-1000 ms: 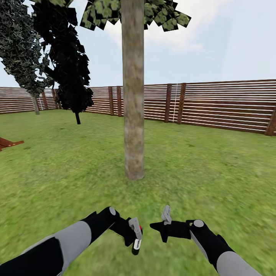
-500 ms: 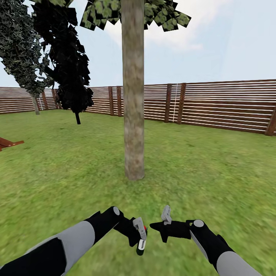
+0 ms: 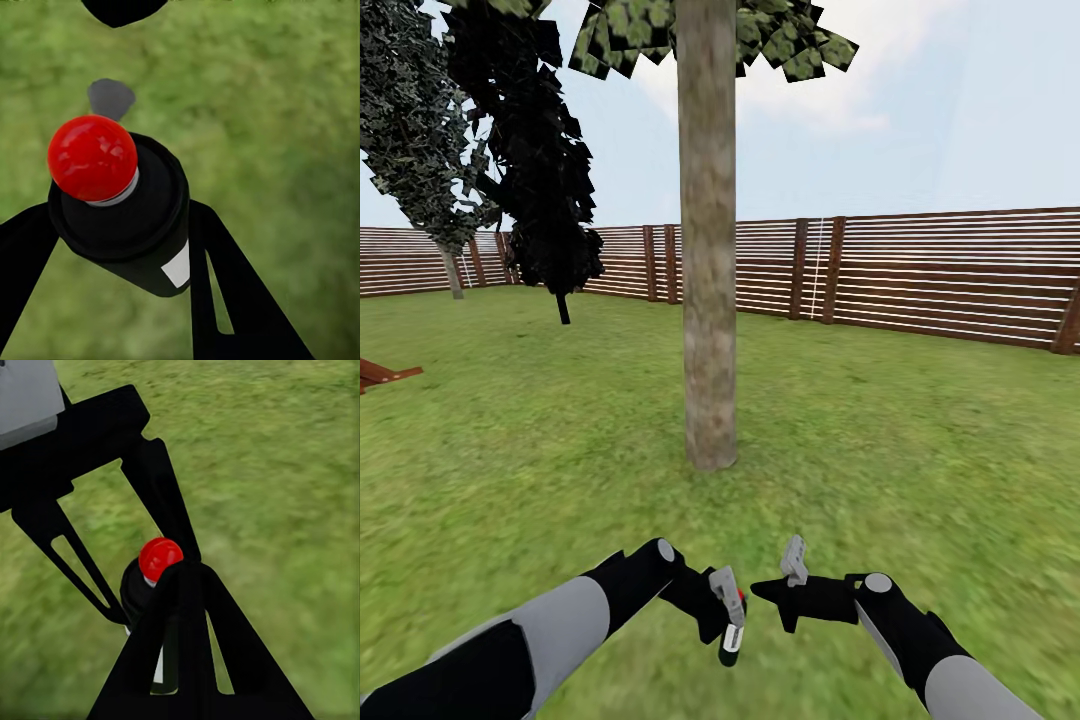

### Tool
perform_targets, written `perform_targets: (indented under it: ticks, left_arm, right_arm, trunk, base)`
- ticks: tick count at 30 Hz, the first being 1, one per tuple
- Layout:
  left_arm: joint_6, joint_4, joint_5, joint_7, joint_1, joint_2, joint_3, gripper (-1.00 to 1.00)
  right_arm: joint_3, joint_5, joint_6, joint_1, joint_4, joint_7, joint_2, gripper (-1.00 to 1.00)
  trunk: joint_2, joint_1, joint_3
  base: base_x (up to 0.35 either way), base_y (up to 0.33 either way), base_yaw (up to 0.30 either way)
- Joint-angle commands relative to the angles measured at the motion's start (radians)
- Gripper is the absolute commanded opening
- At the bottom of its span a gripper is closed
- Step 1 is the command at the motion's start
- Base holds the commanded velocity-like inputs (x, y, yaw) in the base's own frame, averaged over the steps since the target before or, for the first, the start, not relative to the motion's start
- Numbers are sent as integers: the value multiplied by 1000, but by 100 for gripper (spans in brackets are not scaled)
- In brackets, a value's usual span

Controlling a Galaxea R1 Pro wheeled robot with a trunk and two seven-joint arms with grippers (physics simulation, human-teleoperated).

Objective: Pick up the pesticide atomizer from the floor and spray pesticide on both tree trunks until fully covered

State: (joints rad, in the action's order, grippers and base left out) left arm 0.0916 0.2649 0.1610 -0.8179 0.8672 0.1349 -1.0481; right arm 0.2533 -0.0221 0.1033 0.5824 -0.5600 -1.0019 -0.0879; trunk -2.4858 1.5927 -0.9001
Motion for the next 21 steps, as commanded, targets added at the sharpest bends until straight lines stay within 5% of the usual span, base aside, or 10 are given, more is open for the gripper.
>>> perform_targets:
  ticks: [1, 21]
  left_arm:
    - [10, 0, 11, -2, 1, 0, -4, -100]
    - [10, 37, 12, -1, 1, -1, -4, -100]
  right_arm:
    - [4, -2, 10, 1, 0, 2, -1, -100]
    - [4, -2, 10, 1, 0, 2, -1, -100]
  trunk:
    - [0, 0, -1]
    - [0, 0, -1]
  base:
    - [0, 0, 0]
    - [0, 0, 0]
